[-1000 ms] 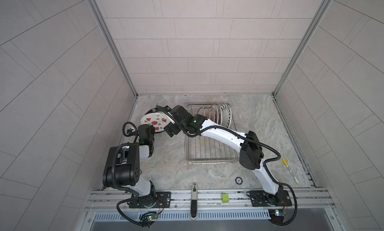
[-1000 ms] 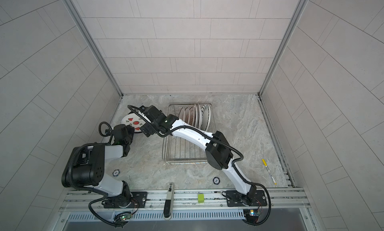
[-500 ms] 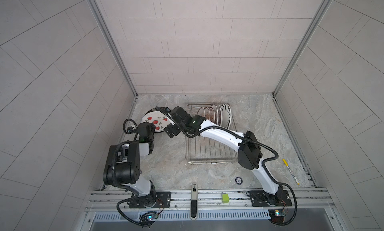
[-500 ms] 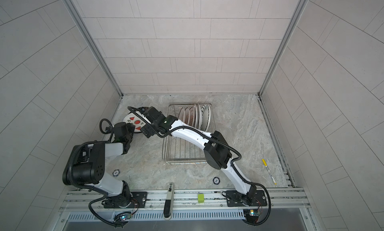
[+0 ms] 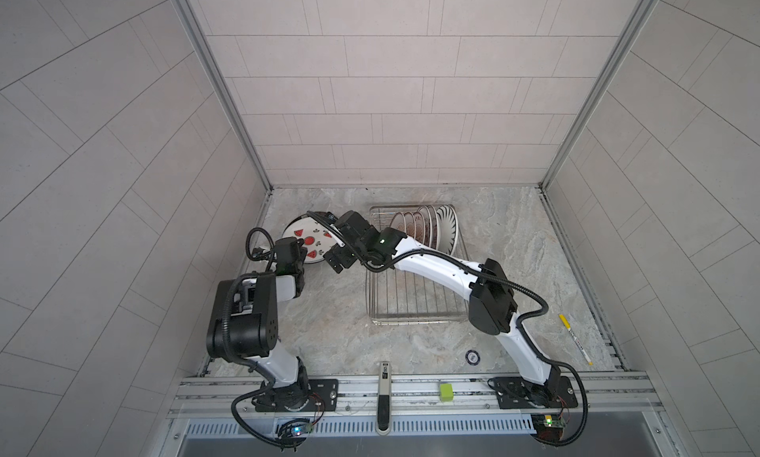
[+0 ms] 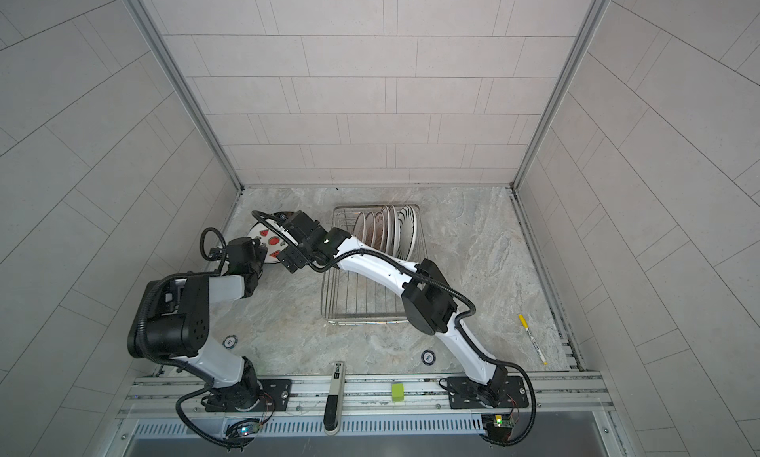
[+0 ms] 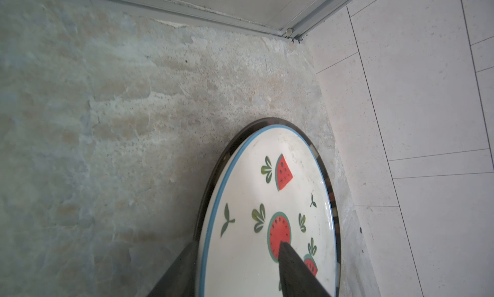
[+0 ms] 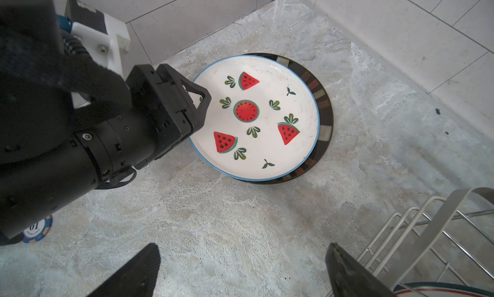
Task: Unload the plates from the dish rack
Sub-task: Place the plate on the plate.
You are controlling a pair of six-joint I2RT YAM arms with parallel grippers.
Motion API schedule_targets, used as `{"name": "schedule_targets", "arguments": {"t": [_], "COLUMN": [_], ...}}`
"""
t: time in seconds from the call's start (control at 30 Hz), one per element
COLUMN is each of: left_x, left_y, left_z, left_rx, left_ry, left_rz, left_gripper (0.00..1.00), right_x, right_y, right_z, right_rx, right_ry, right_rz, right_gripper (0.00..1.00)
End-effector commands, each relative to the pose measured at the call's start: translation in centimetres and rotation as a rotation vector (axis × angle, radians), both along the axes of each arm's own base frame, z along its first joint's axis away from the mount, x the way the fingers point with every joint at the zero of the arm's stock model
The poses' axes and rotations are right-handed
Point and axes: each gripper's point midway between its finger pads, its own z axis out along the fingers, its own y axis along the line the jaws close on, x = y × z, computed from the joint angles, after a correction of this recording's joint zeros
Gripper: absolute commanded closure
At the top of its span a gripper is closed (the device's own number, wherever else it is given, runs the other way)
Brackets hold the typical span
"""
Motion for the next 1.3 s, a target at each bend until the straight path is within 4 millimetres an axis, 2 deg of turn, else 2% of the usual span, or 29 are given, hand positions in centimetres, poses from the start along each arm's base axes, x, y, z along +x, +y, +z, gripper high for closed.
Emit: {"name": "schedule_targets", "arguments": {"t": [0.0,0.4,0.53,0.8,0.9,1.07,1.17,1.27], "left_x": [1.1,1.6,1.2,-0.4,-1.1,-2.6,-3.3,-3.7], "left_y": [0.7,0.7,1.0,1.1,0.8,-0.1,-1.3,-4.0], "left_z": [0.9,0.7,0.8,3.5,4.7,7.2,8.8,10.4], "left_rx": [0.027,0.034,0.046,0.069,0.073,0.078,0.09,0.088], "left_ry": [-0.023,0.024,0.025,-0.03,-0.061,-0.127,-0.154,-0.193], "left_rz": [0.013,0.009,0.025,0.042,0.031,0.006,-0.034,-0.13], "left_gripper": [0.45,0.44,0.39,0.29,0.16,0.0,0.0,0.0], "right_x": [0.1,0.1,0.2,-1.0,-1.8,-3.4,-4.4,-5.2], "right_y": [0.2,-0.1,-0.1,-0.8,-1.3,-3.2,-5.2,-7.9], "right_z": [0.1,0.0,0.6,4.2,5.6,8.0,9.5,10.6], "right_rx": [0.004,-0.005,0.0,0.018,0.023,0.028,0.068,0.1], "right_ry": [0.007,0.008,-0.004,-0.056,-0.087,-0.146,-0.17,-0.186], "right_rz": [0.002,-0.005,-0.007,0.001,0.001,-0.035,-0.071,-0.136], "right_gripper": [0.01,0.02,0.02,0.03,0.03,0.02,0.0,0.0]}}
